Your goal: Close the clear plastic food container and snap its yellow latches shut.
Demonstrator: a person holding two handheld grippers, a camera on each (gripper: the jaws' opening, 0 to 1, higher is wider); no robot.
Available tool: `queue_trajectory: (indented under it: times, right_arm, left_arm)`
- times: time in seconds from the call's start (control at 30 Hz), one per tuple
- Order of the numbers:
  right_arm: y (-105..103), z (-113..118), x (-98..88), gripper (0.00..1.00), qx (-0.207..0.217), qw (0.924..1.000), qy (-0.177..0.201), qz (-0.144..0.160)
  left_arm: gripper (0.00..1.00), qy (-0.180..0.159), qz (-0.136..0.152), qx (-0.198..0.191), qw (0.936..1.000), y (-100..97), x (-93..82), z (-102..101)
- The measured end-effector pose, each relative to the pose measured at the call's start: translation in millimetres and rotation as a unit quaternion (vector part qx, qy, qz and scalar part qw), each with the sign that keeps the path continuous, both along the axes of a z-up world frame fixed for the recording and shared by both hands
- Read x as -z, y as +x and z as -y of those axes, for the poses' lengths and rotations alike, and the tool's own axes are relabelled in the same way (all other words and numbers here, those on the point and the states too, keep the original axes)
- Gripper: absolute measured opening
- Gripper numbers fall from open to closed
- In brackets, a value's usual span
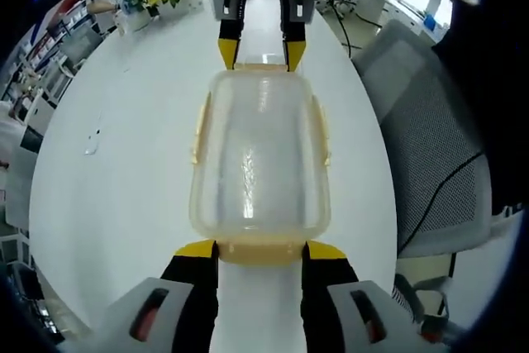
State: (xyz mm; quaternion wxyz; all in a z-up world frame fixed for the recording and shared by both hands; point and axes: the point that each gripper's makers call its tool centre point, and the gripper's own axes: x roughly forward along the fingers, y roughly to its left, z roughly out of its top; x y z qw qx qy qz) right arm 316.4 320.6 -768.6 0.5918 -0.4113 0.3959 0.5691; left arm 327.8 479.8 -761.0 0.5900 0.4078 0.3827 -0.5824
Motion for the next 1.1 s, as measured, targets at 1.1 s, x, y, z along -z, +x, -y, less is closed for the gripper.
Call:
queue_trajectory:
  times: [1.1]
  right_arm:
    - [-12.6, 102.1, 4.3, 0.36, 0.025, 0.9996, -0.011, 0.003]
  left_arm:
    - [0.34, -0.019, -0.009, 0.025, 0.9995, -4.3, 9.4, 103.3]
